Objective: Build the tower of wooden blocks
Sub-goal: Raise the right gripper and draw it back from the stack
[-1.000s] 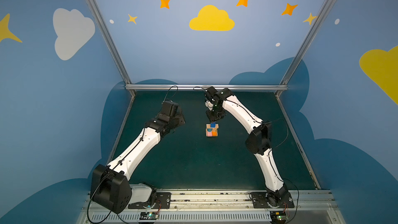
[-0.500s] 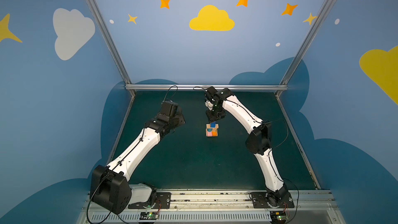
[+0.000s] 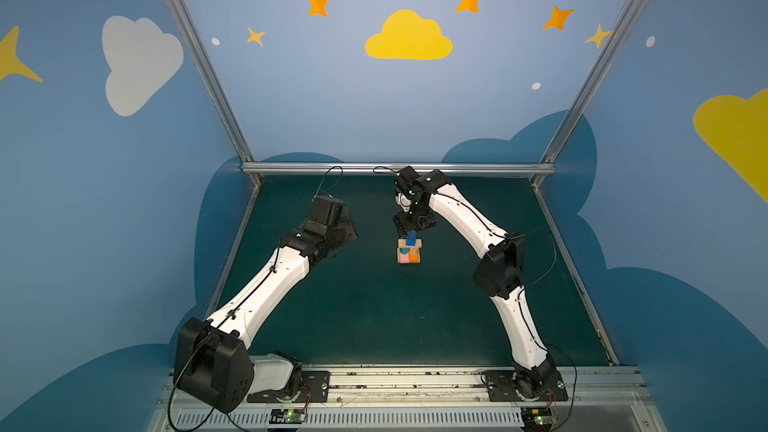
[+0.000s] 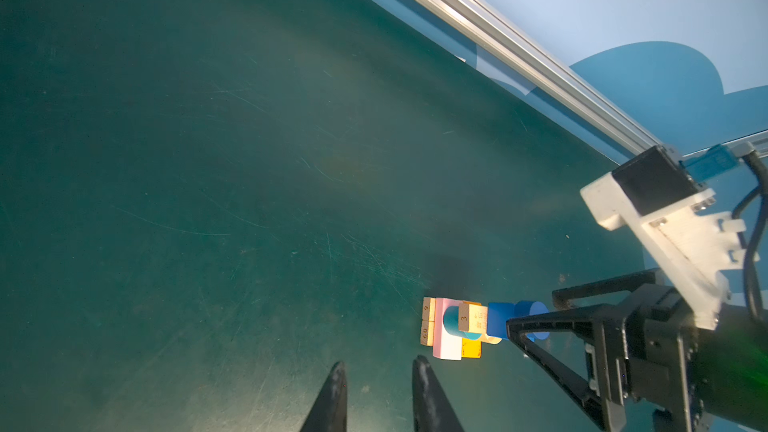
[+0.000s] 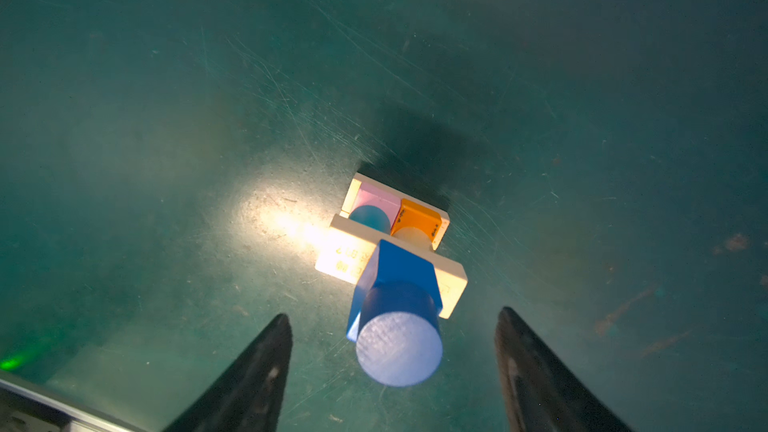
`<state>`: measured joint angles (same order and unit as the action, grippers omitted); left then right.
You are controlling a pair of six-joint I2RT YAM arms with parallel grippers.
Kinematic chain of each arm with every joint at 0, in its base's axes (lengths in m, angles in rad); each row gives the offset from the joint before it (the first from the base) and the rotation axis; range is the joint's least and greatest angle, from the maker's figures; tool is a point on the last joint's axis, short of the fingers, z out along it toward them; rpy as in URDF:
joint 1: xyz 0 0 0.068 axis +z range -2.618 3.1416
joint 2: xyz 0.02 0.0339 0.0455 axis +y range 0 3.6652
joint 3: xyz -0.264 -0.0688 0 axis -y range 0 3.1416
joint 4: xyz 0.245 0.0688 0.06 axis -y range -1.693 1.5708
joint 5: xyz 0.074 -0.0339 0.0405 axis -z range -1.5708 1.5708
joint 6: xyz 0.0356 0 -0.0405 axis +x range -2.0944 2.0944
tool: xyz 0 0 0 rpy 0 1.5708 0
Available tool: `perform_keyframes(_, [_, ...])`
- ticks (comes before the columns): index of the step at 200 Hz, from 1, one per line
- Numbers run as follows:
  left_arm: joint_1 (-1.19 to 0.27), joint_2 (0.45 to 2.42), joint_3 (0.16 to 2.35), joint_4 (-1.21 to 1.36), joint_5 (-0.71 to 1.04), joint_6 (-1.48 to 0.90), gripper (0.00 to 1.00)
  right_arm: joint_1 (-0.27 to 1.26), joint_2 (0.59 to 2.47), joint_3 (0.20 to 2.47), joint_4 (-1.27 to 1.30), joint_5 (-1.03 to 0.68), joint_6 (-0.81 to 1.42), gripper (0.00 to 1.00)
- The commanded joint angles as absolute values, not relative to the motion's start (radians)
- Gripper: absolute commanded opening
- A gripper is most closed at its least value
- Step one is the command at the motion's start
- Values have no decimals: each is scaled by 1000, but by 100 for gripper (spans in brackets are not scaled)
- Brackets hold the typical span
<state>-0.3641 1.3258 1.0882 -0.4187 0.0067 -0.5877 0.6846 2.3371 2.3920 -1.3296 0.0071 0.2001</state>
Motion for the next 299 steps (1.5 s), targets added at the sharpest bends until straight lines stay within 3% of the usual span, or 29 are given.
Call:
perform_keyframes(1, [-357,1324,1090,-428,-4,-577,28,690,2320,2422,-1327,8,209,78])
perform_keyframes(49, [-355,1306,1104,-469,-39,-571,30,689,2259,2370,-1295,-2,206,82])
perform_keyframes(87, [-354,1276,1097,-483,-54,-575,37,681,2154,2239,-1227,-11,210,84])
perform_keyframes(153, [-354,1235,1076,-529,-70,-586,63,624,1895,1879,-1054,-45,246,84])
perform_keyframes(203, [-355,1214,1044,-530,-91,-589,76,558,1717,1600,-900,-100,283,84])
perform_keyframes(261, [-355,1253,1029,-516,-47,-601,76,492,1572,1377,-772,-149,319,80])
perform_keyframes(283, [-356,1267,1028,-513,-46,-604,76,474,1520,1285,-696,-181,336,69])
perform_keyframes(299, [-355,1278,1027,-506,-35,-605,76,464,1495,1220,-639,-204,355,46])
